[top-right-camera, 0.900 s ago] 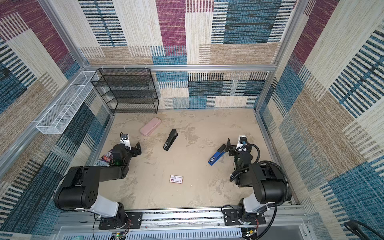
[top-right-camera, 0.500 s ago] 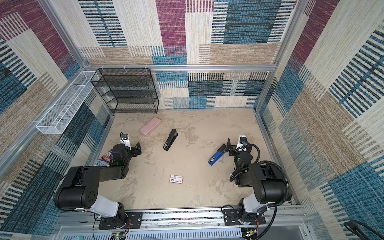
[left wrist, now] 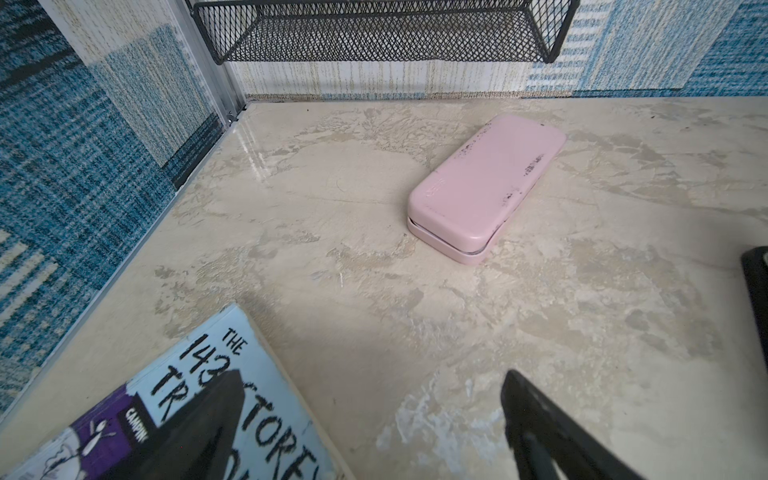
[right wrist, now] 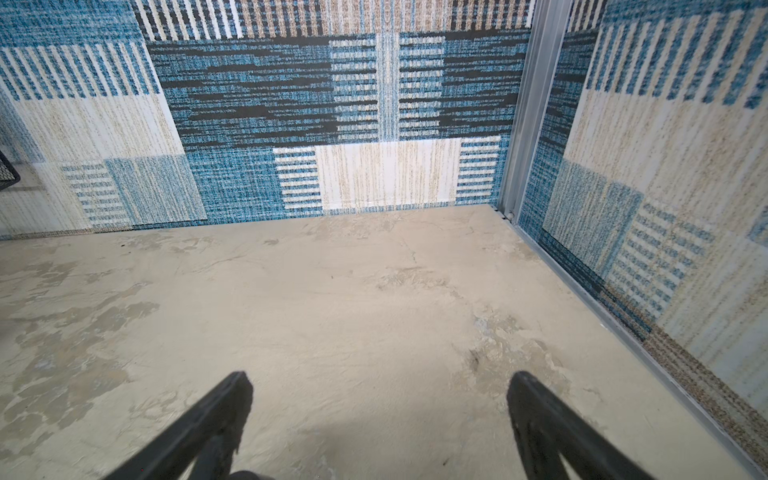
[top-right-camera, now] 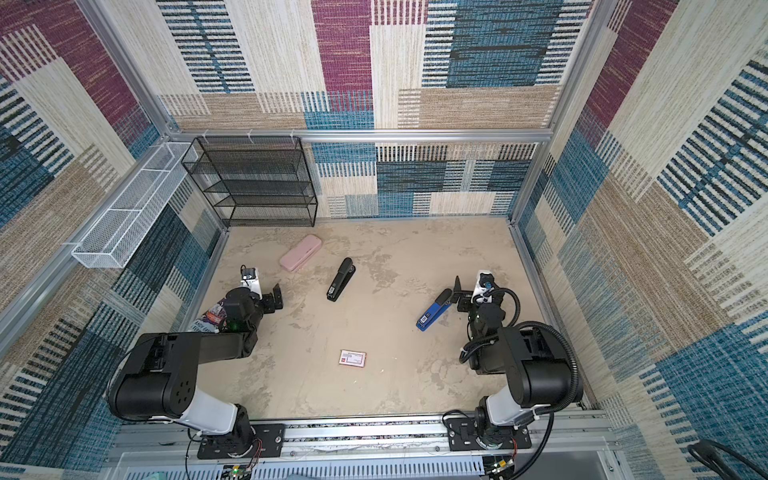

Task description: Load the staples into the stapler

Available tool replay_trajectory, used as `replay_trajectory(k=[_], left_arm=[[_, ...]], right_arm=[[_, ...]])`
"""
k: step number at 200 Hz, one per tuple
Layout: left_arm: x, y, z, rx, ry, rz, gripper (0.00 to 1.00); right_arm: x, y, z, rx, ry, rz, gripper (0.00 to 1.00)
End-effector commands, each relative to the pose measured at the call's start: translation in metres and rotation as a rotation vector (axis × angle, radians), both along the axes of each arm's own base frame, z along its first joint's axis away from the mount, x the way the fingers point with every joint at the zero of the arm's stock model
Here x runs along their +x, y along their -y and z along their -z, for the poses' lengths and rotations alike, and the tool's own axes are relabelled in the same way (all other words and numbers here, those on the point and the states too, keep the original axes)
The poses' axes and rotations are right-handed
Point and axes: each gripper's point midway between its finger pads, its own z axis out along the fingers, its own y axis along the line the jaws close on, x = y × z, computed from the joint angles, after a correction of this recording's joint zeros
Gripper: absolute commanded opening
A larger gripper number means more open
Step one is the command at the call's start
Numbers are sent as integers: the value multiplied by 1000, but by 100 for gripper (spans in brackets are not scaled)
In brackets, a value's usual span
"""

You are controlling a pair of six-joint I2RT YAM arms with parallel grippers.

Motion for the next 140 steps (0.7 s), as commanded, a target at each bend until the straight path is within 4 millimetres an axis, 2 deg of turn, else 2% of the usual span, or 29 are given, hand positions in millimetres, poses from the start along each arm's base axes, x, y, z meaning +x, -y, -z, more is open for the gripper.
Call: replay_trajectory(k=[1, 81, 111, 140], left_arm=[[1, 1, -2, -13, 8, 5, 99], [1, 1, -6, -12, 16, 3, 99], [2, -8, -22, -7, -52, -56, 99], [6, -11, -45, -25, -107, -105, 99]], right_arm=[[1, -1, -6, 4, 24, -6, 100], [0, -1, -7, 3, 28, -6, 100], [16, 6, -29, 14, -21, 40, 100], [14, 6, -53, 81, 18, 41, 100]])
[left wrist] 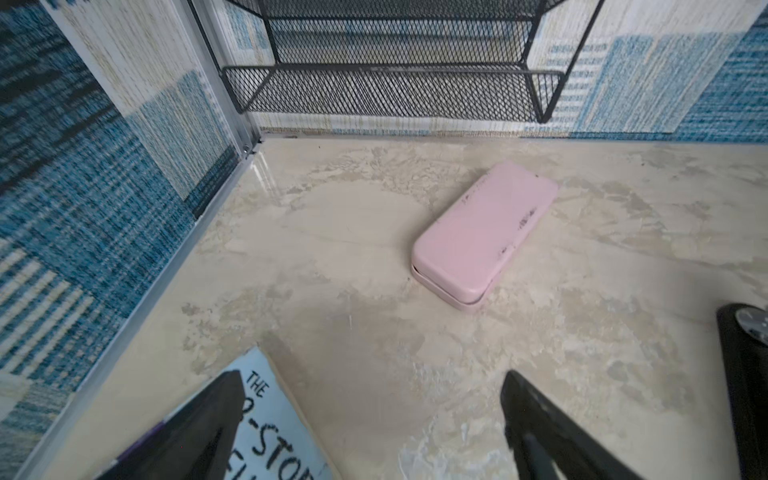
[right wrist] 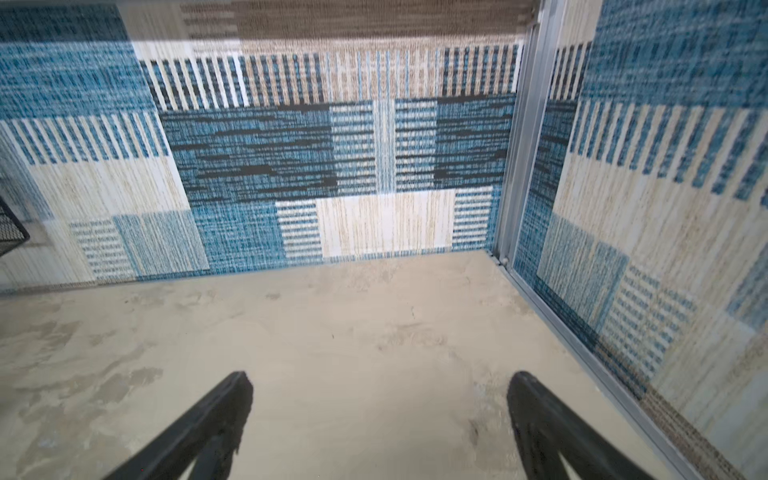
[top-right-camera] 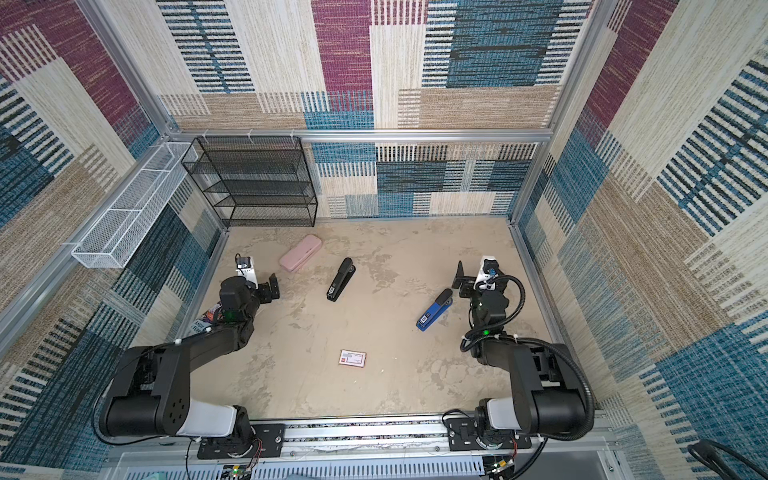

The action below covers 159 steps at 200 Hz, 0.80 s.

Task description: Load the staples into the stapler

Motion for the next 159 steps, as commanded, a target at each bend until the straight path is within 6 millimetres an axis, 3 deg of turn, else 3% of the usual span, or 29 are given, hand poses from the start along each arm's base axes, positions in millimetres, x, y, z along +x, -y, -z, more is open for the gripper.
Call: replay_trajectory(k=[1, 18, 35, 64, 75, 95, 128, 159], left_arm=[[-8, -6, 5, -36, -131, -69, 99], [-2, 11, -8, -158, -143, -17, 99], [5, 41, -23, -404, -97, 74, 99], [13, 83, -38, -617, -87, 261, 99], [12, 92, -34, -641, -135, 280, 98], [7, 115, -25, -655, -218, 325, 90], [-6, 163, -6, -634, -357, 413, 88], [-3, 205, 7, -565, -462, 477, 79]], right_arm=[[-2, 5, 5, 79, -57, 27, 100], [-3, 3, -8, 189, -45, 15, 100], [-1, 10, -2, 407, -116, 77, 100], [4, -35, -21, 452, -150, -192, 100], [0, -50, -30, 469, -140, -284, 99], [-1, -73, -40, 489, -191, -414, 90], [-4, -102, -36, 529, -292, -570, 85], [-13, -127, -28, 551, -356, -646, 79]])
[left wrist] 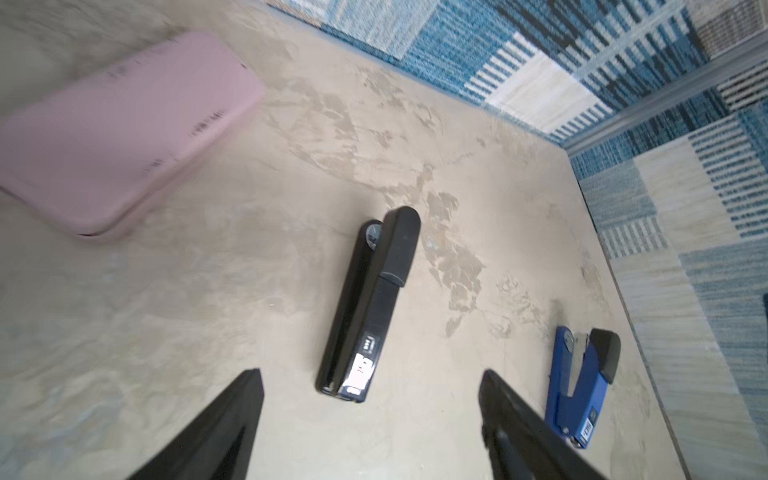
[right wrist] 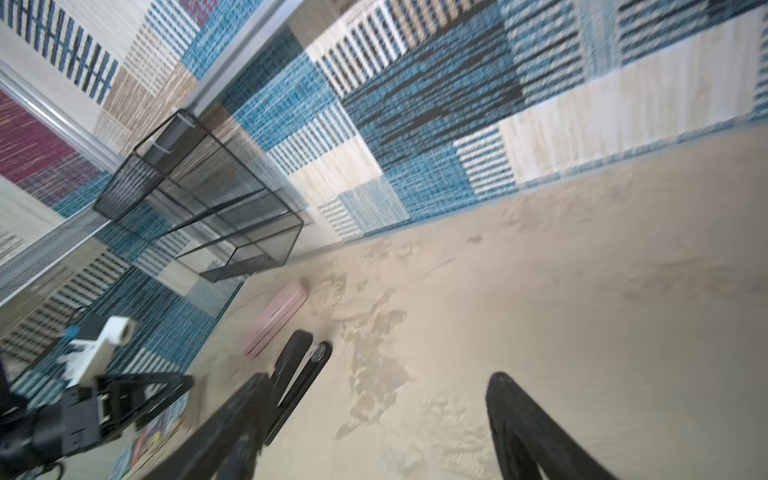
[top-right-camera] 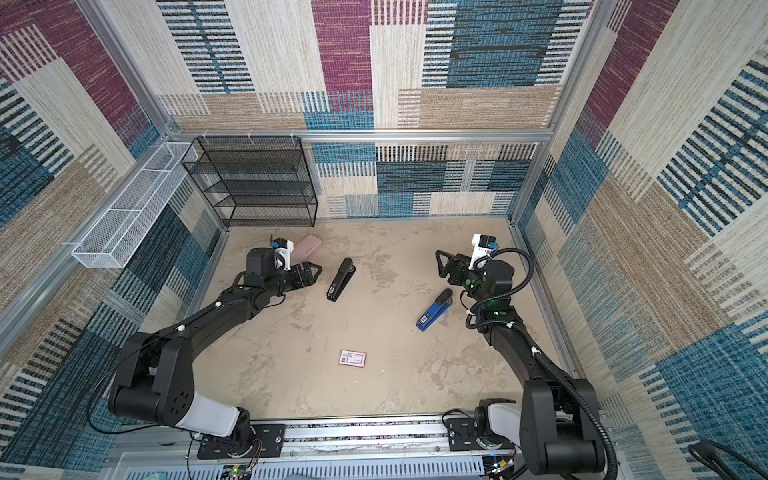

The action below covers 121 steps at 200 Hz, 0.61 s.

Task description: Load the staples into the stapler

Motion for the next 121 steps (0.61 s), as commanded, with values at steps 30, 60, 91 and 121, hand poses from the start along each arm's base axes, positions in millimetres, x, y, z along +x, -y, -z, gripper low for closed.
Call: replay_trajectory(k=[30, 60, 91, 121], left_arm=[[11, 49, 23, 134, -115, 118, 72], [33, 53, 37, 299, -155, 129, 74], [56, 56, 49, 384, -191, 160, 76], [71, 67, 55, 403, -207, 208, 71]], right_arm=[[-21, -58, 20, 30, -103, -201, 77], [-27, -73, 33, 20, -138, -235, 77], [-30, -79, 35, 18, -148, -253, 77], [-29, -78, 41, 10, -167, -246, 77]])
